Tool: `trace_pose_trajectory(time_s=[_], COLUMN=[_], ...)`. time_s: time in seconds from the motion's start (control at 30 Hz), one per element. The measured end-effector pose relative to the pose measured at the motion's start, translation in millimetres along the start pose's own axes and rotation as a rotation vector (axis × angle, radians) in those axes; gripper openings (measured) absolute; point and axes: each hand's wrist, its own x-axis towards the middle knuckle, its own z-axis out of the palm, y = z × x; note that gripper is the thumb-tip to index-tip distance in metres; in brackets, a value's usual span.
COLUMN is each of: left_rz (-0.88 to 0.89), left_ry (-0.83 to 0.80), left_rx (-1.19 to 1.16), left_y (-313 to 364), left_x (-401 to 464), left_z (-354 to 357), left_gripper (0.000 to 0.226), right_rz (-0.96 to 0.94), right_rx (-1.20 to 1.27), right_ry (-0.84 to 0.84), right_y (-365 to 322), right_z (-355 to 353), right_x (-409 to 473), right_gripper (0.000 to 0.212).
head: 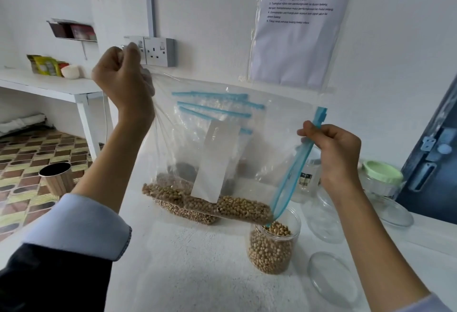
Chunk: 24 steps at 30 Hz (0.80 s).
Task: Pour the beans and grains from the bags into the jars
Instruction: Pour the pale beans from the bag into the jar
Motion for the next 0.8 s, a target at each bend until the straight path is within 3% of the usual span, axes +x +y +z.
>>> trace_pose_trajectory(time_s=[0.8], left_rz=[0.037], left_ry=[-0.039], left_rx=[0.022], left_y=[-6.3], left_x=[3.5], left_z=[14.9], left_gripper=[0.043], right_rz=[0.045], right_rx=[-0.035], right_ry=[0.024], right_y=[6.5], right_z=[3.4], right_x=[21.7], right_gripper=[0.016])
